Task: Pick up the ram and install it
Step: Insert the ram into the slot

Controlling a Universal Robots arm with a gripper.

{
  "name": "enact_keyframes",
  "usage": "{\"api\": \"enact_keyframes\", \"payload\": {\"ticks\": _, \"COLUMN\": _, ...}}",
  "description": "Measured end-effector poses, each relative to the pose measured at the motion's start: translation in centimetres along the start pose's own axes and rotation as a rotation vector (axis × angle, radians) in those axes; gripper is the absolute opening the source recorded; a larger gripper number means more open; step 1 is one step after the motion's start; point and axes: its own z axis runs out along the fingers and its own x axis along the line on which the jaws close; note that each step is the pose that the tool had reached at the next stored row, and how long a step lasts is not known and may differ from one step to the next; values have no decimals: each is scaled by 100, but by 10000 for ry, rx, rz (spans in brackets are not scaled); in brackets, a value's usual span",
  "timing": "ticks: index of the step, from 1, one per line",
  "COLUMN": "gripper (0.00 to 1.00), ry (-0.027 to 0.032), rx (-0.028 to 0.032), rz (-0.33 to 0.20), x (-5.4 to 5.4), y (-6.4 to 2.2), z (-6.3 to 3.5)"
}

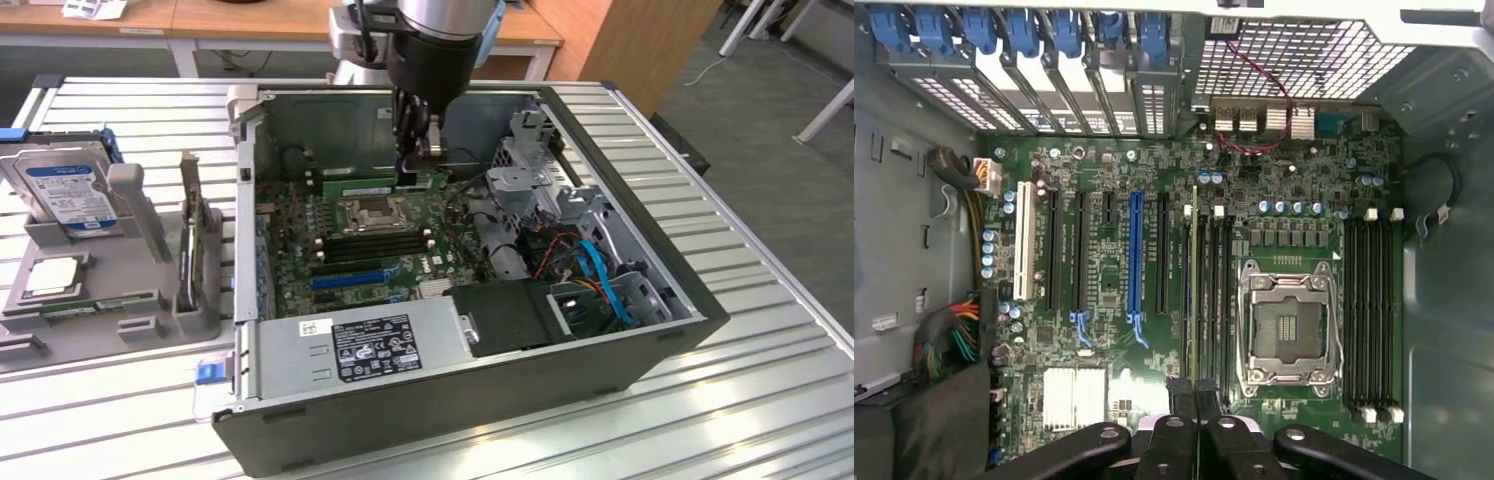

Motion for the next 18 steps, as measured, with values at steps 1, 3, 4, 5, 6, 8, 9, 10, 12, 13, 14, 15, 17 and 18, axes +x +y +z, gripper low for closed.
{"api": "enact_keyframes", "payload": {"ticks": 1, "gripper": 11, "ry": 1, "rx": 0, "rz": 0, "x": 0, "y": -1, "z": 14}}
{"api": "enact_keyframes", "payload": {"ticks": 3, "gripper": 11, "ry": 0, "rx": 1, "rz": 0, "x": 1, "y": -2, "z": 42}}
{"api": "enact_keyframes", "payload": {"ticks": 4, "gripper": 11, "ry": -1, "rx": 1, "rz": 0, "x": 1, "y": -3, "z": 56}}
{"api": "enact_keyframes", "payload": {"ticks": 5, "gripper": 11, "ry": -1, "rx": 1, "rz": 0, "x": 1, "y": -4, "z": 68}}
{"api": "enact_keyframes", "payload": {"ticks": 6, "gripper": 11, "ry": 0, "rx": 0, "rz": 0, "x": 2, "y": -4, "z": 79}}
{"api": "enact_keyframes", "payload": {"ticks": 8, "gripper": 11, "ry": 0, "rx": 1, "rz": 0, "x": 2, "y": -6, "z": 100}}
{"api": "enact_keyframes", "payload": {"ticks": 9, "gripper": 11, "ry": -1, "rx": 1, "rz": 0, "x": 2, "y": -6, "z": 111}}
{"api": "enact_keyframes", "payload": {"ticks": 10, "gripper": 11, "ry": 0, "rx": 1, "rz": 0, "x": 2, "y": -7, "z": 123}}
{"api": "enact_keyframes", "payload": {"ticks": 12, "gripper": 11, "ry": 0, "rx": 1, "rz": 0, "x": 3, "y": -8, "z": 144}}
{"api": "enact_keyframes", "payload": {"ticks": 13, "gripper": 11, "ry": 0, "rx": 1, "rz": 0, "x": 3, "y": -8, "z": 154}}
{"api": "enact_keyframes", "payload": {"ticks": 14, "gripper": 11, "ry": 0, "rx": 1, "rz": 0, "x": 4, "y": -9, "z": 163}}
{"api": "enact_keyframes", "payload": {"ticks": 15, "gripper": 11, "ry": 0, "rx": 1, "rz": 0, "x": 4, "y": -9, "z": 172}}
{"api": "enact_keyframes", "payload": {"ticks": 17, "gripper": 11, "ry": 1, "rx": 1, "rz": 0, "x": 4, "y": -10, "z": 189}}
{"api": "enact_keyframes", "payload": {"ticks": 18, "gripper": 11, "ry": 0, "rx": 1, "rz": 0, "x": 4, "y": -11, "z": 197}}
